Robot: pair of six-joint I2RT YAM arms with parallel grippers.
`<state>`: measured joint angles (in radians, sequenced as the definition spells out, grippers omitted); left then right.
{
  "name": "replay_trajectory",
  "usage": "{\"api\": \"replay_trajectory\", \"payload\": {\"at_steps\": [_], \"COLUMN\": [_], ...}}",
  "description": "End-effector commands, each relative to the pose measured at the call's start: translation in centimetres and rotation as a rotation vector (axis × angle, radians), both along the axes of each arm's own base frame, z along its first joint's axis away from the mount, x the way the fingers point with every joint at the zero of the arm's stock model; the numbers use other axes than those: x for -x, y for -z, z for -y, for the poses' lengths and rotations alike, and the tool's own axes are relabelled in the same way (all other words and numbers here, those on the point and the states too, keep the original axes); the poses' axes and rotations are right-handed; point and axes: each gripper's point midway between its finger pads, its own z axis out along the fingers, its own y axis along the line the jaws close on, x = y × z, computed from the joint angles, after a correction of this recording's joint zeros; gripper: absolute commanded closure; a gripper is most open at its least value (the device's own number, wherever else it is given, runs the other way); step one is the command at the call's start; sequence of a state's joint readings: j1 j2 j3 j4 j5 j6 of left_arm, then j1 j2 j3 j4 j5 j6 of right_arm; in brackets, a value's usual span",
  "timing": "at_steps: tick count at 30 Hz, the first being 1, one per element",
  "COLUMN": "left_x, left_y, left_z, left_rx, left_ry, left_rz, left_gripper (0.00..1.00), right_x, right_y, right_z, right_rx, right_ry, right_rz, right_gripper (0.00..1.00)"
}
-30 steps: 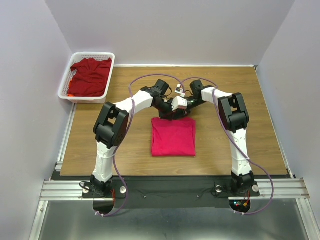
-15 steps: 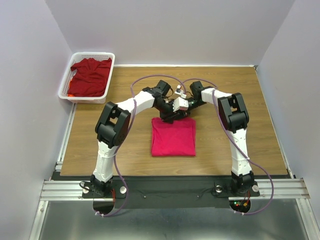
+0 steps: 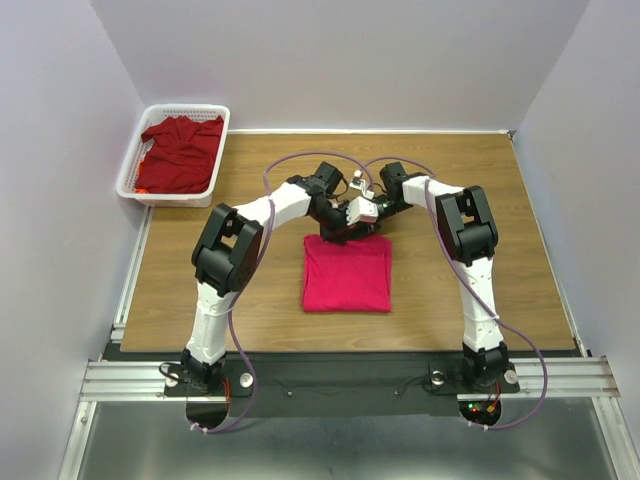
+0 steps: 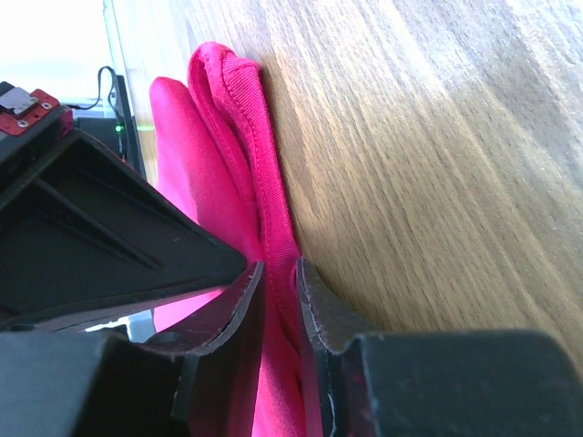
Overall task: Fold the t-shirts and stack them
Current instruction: Fold the tshirt
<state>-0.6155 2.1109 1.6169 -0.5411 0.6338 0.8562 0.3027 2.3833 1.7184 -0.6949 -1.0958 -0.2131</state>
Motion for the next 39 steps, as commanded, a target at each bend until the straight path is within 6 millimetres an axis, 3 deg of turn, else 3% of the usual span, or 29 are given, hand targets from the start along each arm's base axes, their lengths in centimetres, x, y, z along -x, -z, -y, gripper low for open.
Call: {"api": "replay_trajectory", "payload": {"at_steps": [1,8,11,26,31,36,38,39], "left_x": [-0.5,-0.7,-0.9,-3.7,-4.5,-4.6,-4.5,-4.4], "left_y": [-6.5,-9.6,-9.8,-7.9,-6.0,-4.7,-4.9,-5.6], "left_z": [1.4,1.6,1.6,1.9,1.5,1.1,1.0,1.1], "left_rx": [0.109,0.147,0.148,0.128,0.102,0.080,0.083,0.092], "left_ry": [0.029,0.048,0.059,0.018,-0.001,-0.009,-0.015,-0.019], "left_rz": [0.103,0.170,0.192,0.257,0.274,0.278,0.280,0.287], "left_gripper": [1.00,1.00,1.00,1.00,1.00,0.99,0.95,0.89], "right_x": [0.8,0.9,1.0,0.9,0.9,-0.9,-2.1,-3.1], "right_y": [2.9,2.8,2.8,1.9,1.8,1.0,0.7,-0.7], "right_z": [0.5,0.6,0.5,0.5,0.5,0.8,1.3,1.3], "right_rx": [0.077,0.075,0.069,0.054,0.059,0.115,0.171,0.180], "right_ry": [-0.020,-0.021,-0.025,-0.032,-0.033,-0.019,-0.001,0.005], "right_rz": [0.012,0.014,0.012,0.040,0.046,0.137,0.194,0.253], "right_gripper": [0.73,0.74,0.74,0.74,0.74,0.73,0.71,0.70]}}
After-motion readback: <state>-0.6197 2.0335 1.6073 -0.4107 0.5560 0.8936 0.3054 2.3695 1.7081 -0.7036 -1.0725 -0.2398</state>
